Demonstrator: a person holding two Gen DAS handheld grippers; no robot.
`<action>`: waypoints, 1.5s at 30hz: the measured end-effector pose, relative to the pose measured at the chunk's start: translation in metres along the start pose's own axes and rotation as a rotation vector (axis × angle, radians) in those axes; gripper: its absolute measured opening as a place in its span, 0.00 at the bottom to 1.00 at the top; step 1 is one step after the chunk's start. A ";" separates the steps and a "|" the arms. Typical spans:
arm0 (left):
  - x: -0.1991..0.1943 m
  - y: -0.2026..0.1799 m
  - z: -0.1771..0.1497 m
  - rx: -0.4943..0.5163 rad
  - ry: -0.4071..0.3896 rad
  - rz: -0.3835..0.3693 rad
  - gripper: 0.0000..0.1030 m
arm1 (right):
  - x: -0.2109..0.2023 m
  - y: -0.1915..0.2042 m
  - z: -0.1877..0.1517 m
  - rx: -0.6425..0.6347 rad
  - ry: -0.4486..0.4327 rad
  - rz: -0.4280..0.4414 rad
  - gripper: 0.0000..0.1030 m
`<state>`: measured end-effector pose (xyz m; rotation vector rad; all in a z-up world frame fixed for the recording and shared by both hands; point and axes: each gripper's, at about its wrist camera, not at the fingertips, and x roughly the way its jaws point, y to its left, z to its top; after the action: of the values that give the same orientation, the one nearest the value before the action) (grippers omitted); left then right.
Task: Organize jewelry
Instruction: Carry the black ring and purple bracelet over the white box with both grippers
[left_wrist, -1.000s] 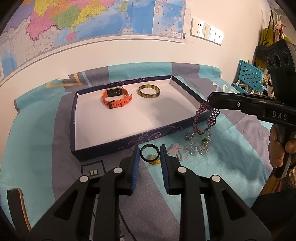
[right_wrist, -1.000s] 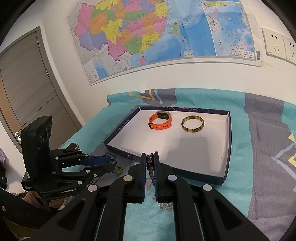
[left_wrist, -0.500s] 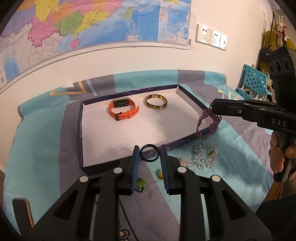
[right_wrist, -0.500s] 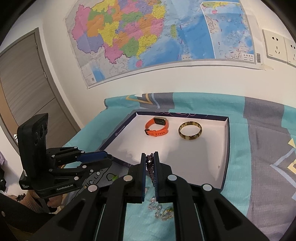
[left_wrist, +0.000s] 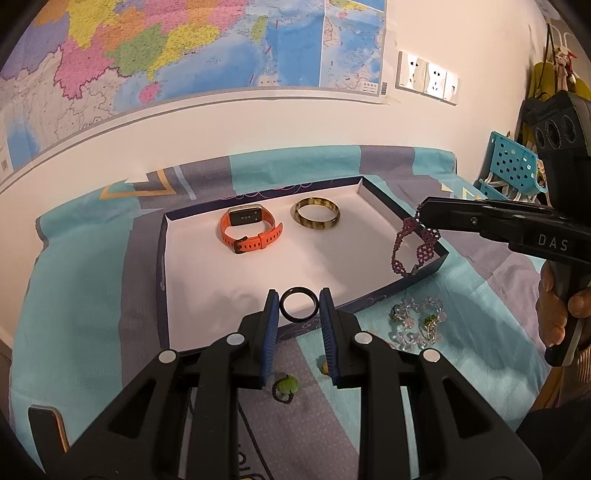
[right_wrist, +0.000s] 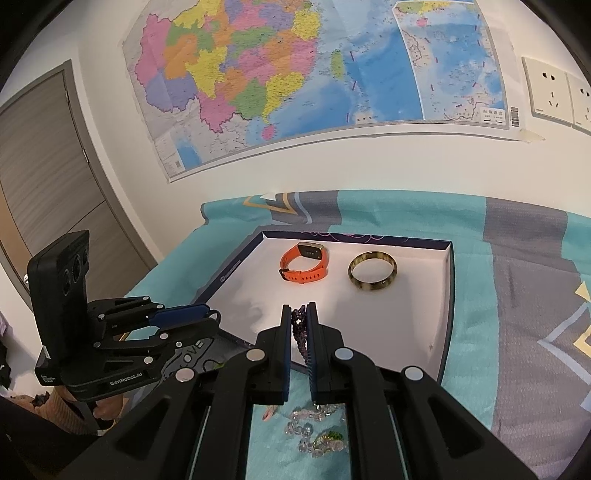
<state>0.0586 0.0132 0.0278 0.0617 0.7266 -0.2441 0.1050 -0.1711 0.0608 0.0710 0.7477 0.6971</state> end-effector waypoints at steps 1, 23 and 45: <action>0.000 0.000 0.000 0.000 0.000 0.001 0.22 | 0.001 0.000 0.001 0.000 0.000 0.000 0.06; 0.022 0.008 0.009 -0.010 0.015 0.016 0.22 | 0.026 -0.014 0.006 0.040 0.023 -0.012 0.06; 0.036 0.015 0.016 -0.030 0.029 0.040 0.22 | 0.041 -0.018 0.015 0.054 0.036 -0.005 0.06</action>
<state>0.0986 0.0184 0.0160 0.0510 0.7574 -0.1945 0.1461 -0.1575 0.0414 0.1064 0.8009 0.6749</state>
